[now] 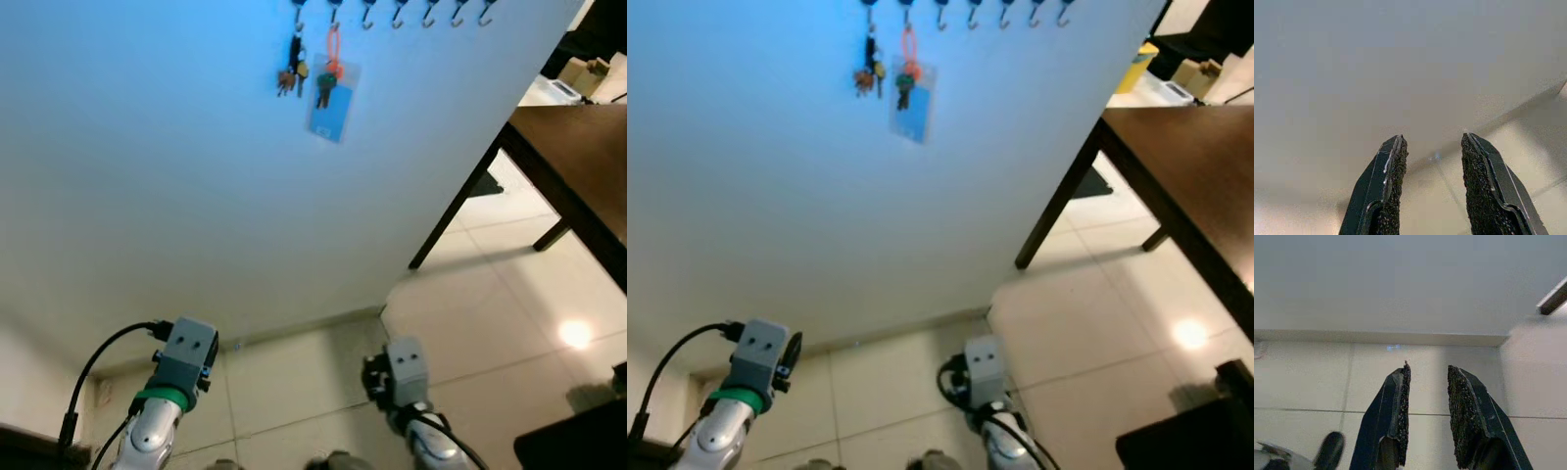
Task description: Hang keys on a hook
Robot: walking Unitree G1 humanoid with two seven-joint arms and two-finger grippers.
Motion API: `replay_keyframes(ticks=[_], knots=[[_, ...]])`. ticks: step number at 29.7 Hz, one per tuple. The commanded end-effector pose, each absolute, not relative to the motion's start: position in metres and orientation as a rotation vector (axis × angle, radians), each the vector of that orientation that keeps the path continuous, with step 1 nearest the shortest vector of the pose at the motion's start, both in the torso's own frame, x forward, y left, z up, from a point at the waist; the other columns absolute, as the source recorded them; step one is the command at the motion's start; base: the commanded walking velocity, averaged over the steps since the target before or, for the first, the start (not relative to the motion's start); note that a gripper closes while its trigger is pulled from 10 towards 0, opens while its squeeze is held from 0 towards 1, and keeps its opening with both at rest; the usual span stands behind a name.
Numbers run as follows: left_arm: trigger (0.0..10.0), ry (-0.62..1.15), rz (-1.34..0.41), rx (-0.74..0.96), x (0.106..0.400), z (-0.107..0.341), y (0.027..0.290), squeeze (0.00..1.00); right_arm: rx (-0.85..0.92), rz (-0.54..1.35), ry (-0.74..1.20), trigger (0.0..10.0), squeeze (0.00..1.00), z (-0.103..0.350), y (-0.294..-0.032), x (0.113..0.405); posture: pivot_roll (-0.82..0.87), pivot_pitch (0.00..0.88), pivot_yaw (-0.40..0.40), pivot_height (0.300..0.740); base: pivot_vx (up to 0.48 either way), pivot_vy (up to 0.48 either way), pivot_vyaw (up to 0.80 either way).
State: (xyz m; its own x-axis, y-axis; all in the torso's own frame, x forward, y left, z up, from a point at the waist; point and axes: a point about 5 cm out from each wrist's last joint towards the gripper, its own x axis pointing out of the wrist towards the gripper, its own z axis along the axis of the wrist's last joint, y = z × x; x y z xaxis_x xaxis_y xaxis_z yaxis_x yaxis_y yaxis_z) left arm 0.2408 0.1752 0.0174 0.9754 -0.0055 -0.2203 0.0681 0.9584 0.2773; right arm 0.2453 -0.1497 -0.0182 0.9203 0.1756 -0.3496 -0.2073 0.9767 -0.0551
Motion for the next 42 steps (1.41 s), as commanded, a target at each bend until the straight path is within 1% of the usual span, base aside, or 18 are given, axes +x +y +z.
replay_keyframes(ticks=[1,9,13,32,42], knots=[[10.0,0.247,-0.051,0.294,0.2345,0.0099,0.1735,0.0,-0.099,0.175,0.379,10.0,0.0,-0.0243,-0.158,0.2387,0.05,0.065,0.03,0.74,-0.382,0.0,0.0],[10.0,0.246,-0.052,0.292,0.2346,0.0092,0.1738,0.0,-0.098,0.172,0.378,10.0,0.0,-0.0247,-0.1581,0.2392,0.05,0.065,0.03,0.74,-0.385,0.0,0.0],[10.0,0.244,-0.053,0.291,0.235,0.009,0.1738,0.0,-0.088,0.168,0.382,10.0,0.0,-0.0258,-0.1583,0.2392,0.05,0.065,0.03,0.74,-0.353,0.0,-0.8],[10.0,0.287,0.01,0.283,0.241,0.0078,0.1799,0.0,-0.071,0.158,0.372,10.0,0.0,-0.0234,-0.1558,0.2453,0.06,0.094,0.045,0.74,0.0,0.0,-0.8],[10.0,0.304,0.02,0.275,0.2403,0.0051,0.1817,0.0,-0.076,0.161,0.375,10.0,0.0,-0.0237,-0.1567,0.2454,0.06,0.092,0.042,0.74,0.0,0.0,-0.8]])
